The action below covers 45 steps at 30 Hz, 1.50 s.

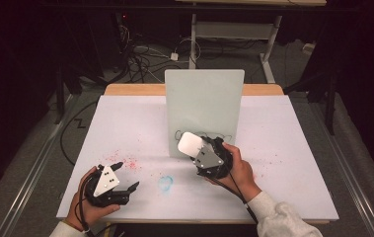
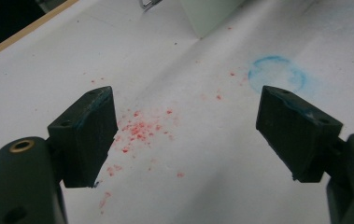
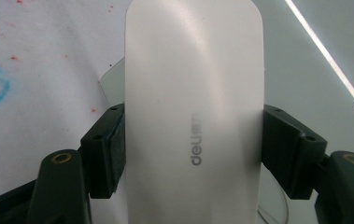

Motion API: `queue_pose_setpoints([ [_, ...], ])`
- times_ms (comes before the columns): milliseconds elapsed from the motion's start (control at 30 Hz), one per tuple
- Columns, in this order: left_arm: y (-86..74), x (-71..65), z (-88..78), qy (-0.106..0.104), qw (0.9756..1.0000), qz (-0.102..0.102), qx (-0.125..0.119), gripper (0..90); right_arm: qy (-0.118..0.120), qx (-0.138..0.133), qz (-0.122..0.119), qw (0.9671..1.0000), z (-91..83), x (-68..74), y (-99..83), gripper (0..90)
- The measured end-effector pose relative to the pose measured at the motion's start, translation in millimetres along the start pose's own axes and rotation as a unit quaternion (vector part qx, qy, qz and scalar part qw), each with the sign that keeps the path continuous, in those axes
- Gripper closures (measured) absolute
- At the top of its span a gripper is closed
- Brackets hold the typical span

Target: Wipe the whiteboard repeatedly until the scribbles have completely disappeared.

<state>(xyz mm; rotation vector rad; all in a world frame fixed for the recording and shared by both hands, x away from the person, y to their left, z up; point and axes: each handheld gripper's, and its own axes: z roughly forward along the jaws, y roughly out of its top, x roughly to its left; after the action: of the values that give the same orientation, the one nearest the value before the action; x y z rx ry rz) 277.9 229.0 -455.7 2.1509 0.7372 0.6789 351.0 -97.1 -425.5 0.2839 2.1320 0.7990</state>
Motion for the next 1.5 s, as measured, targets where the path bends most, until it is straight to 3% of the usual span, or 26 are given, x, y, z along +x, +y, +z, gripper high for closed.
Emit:
queue_pose_setpoints([
  [67, -0.3, -0.3, -0.4, 0.001, 1.0000, -0.001, -0.002, 19.7, -0.006, 0.001, 0.001, 1.0000, 4.4, 1.5, 3.3, 31.1],
  [367, -0.8, -0.7, 0.6, -0.003, 1.0000, 0.003, 0.004, 19.7, -0.026, 0.017, -0.039, 0.9988, 26.4, 14.8, 15.8, 31.1],
  [700, -0.7, -0.4, -0.3, -0.003, 1.0000, 0.002, 0.002, 19.7, -0.057, 0.030, -0.088, 0.9940, 47.6, 33.0, 22.2, 31.1],
  [867, -0.9, -0.5, -0.5, -0.002, 1.0000, 0.002, 0.003, 19.7, -0.068, 0.032, -0.088, 0.9933, 48.0, 36.2, 20.6, 31.1],
  [1500, -0.8, -0.2, -0.8, -0.001, 1.0000, 0.001, 0.002, 19.8, -0.074, 0.033, -0.090, 0.9927, 47.6, 38.7, 15.6, 31.1],
])
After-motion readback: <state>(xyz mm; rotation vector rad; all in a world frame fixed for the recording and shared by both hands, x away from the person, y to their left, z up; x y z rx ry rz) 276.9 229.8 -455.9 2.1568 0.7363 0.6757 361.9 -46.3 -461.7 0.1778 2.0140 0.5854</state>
